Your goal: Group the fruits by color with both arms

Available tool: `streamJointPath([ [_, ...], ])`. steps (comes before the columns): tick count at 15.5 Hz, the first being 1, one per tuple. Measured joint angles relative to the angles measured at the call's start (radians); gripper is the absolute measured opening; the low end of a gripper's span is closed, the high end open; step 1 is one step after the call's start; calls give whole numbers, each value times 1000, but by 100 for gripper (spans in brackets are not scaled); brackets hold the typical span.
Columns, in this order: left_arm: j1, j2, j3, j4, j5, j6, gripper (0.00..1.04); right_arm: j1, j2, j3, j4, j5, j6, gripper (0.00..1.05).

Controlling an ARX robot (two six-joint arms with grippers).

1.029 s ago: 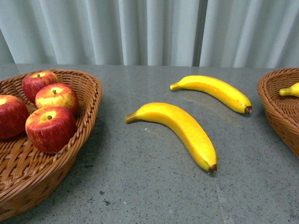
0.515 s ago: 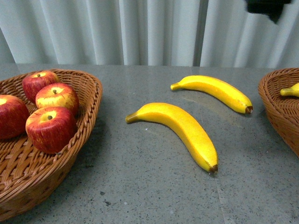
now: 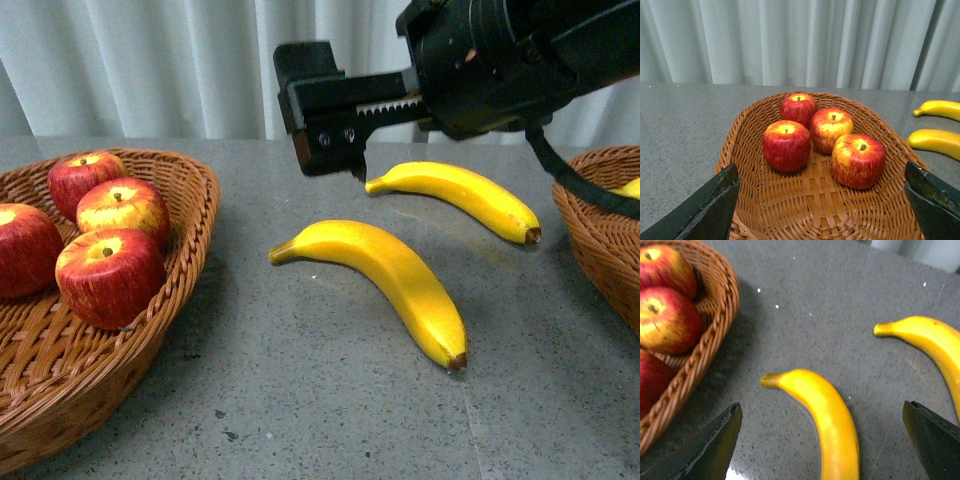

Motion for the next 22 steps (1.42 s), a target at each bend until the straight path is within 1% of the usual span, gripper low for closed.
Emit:
streamJointPath([
  [3, 0, 0, 0, 0, 0, 0, 98, -1, 42, -2, -65, -11, -31, 98],
  [8, 0, 0, 0, 0, 0, 0, 98, -2, 90, -6, -102, -10, -82, 98],
  [12, 0, 0, 0, 0, 0, 0, 98, -3, 136, -9, -100, -2, -110, 98],
  [18, 0, 0, 0, 0, 0, 0, 98, -38, 195, -5, -88, 24, -129, 98],
  [22, 0, 0, 0, 0, 0, 0, 98, -32, 217, -18, -62, 26, -146, 98],
])
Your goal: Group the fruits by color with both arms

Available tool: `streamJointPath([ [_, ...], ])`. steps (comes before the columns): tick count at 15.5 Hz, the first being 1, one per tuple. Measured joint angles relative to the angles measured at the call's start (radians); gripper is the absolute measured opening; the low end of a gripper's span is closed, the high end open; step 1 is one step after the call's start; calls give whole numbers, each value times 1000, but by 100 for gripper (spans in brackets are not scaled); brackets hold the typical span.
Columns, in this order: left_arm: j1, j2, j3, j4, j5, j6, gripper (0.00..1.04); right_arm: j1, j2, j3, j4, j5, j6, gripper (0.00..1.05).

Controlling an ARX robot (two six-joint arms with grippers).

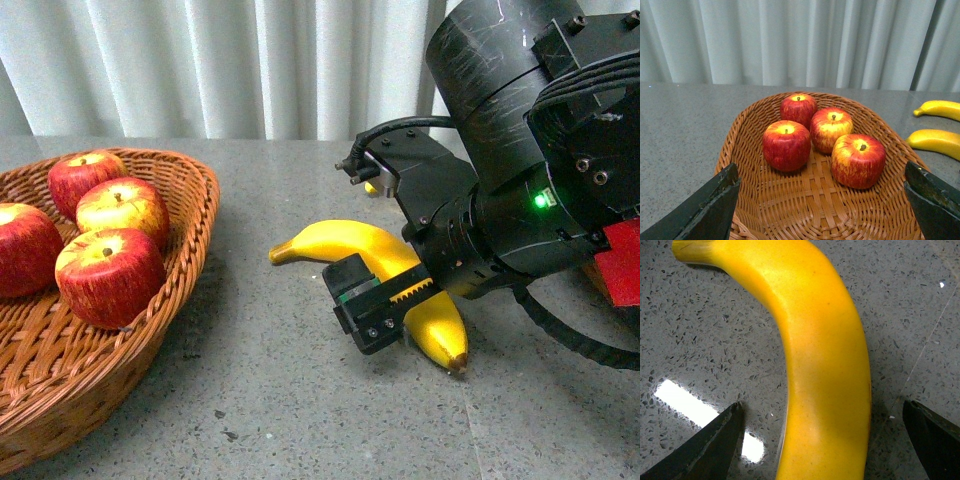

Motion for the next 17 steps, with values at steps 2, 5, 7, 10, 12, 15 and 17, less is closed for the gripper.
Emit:
streamJointPath([
  [2, 0, 0, 0, 0, 0, 0, 98, 7, 0, -4, 5, -2, -2, 80],
  [5, 0, 0, 0, 0, 0, 0, 98, 11, -3, -5, 12, 2, -1, 45],
  [7, 0, 0, 0, 0, 0, 0, 98, -3, -9, -5, 14, 11, 2, 33],
  [10, 0, 0, 0, 0, 0, 0, 98, -43, -51, 12, 32, 3, 48, 33],
  [12, 0, 0, 0, 0, 0, 0, 98, -95, -132, 13, 87, -52, 105, 33],
  [15, 0, 0, 0, 0, 0, 0, 98, -239, -350, -73, 211, -175, 203, 33],
  [17, 0, 0, 0, 0, 0, 0, 98, -379, -478, -211, 292, -199, 151, 33],
])
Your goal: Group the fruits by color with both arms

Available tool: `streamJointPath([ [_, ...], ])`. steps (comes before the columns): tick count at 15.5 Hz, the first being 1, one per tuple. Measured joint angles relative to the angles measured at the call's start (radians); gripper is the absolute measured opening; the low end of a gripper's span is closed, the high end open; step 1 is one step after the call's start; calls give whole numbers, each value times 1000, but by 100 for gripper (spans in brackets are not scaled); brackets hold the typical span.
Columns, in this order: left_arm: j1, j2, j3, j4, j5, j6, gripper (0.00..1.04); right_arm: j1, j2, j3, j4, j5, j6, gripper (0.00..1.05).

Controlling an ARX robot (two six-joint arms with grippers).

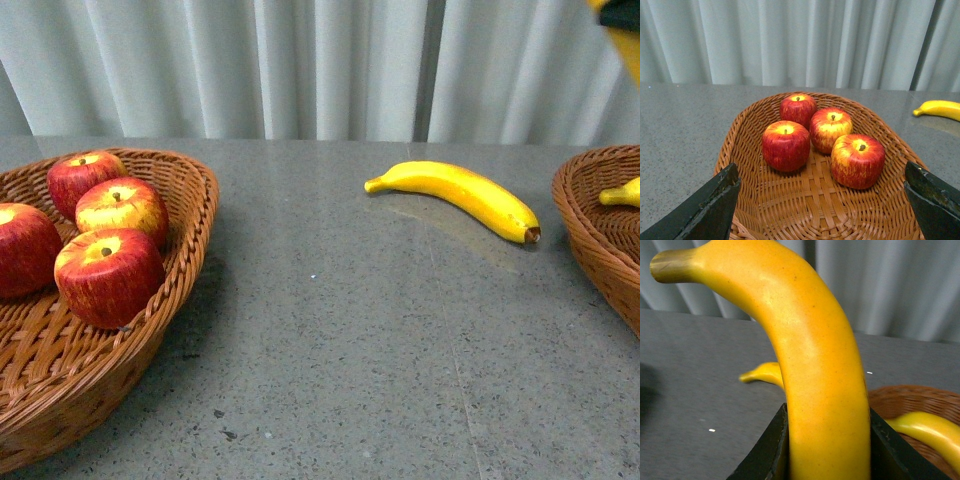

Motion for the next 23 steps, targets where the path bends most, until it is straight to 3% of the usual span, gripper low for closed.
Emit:
streamJointPath([
  [5, 0, 0, 0, 0, 0, 0, 98, -317, -209, -249, -30, -100, -253, 33],
  [8, 0, 0, 0, 0, 0, 0, 98, -354, -224, -323, -68, -134, -318, 33],
  [10, 0, 0, 0, 0, 0, 0, 98, -340, -224, -323, -71, -140, -318, 46],
  [13, 0, 0, 0, 0, 0, 0, 98, -326, -224, -305, -91, -135, -314, 77],
  [15, 0, 0, 0, 0, 0, 0, 98, -296, -224, -253, -97, -120, -301, 98],
  [18, 0, 0, 0, 0, 0, 0, 98, -166, -192, -128, -97, -41, -264, 98],
  [23, 0, 0, 0, 0, 0, 0, 98, 188, 158, 244, -146, 62, -159, 98],
])
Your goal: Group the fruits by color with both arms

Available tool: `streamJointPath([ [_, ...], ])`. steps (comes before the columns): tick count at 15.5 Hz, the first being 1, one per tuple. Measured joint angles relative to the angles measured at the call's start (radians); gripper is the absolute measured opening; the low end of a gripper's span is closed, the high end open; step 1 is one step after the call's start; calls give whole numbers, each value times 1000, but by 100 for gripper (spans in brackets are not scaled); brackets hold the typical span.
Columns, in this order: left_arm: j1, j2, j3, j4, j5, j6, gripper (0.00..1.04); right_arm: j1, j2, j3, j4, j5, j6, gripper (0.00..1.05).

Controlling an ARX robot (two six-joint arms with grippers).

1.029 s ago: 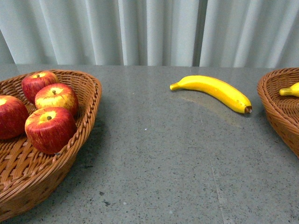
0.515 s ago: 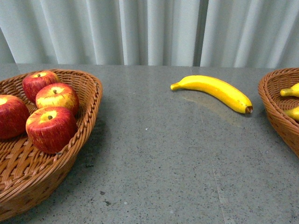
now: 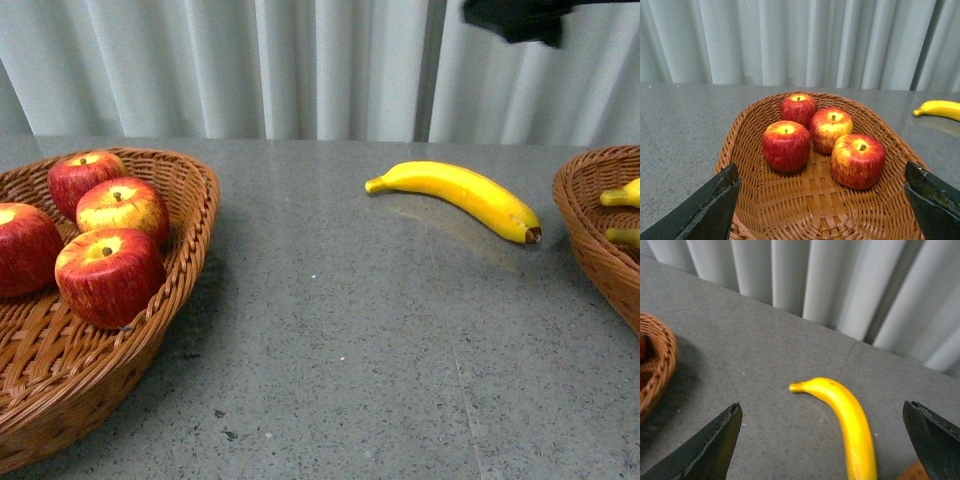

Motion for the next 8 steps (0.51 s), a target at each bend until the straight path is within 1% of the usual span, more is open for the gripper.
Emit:
streamJointPath([
  [2, 0, 0, 0, 0, 0, 0, 98, 67, 147, 153, -58, 8, 7, 98],
  [3, 0, 0, 0, 0, 0, 0, 98, 81, 227, 236, -98, 8, 8, 98],
  [5, 0, 0, 0, 0, 0, 0, 98, 83, 361, 368, -171, 8, 7, 98],
  [8, 0, 0, 0, 0, 0, 0, 98, 69, 485, 494, -251, 3, -10, 98],
])
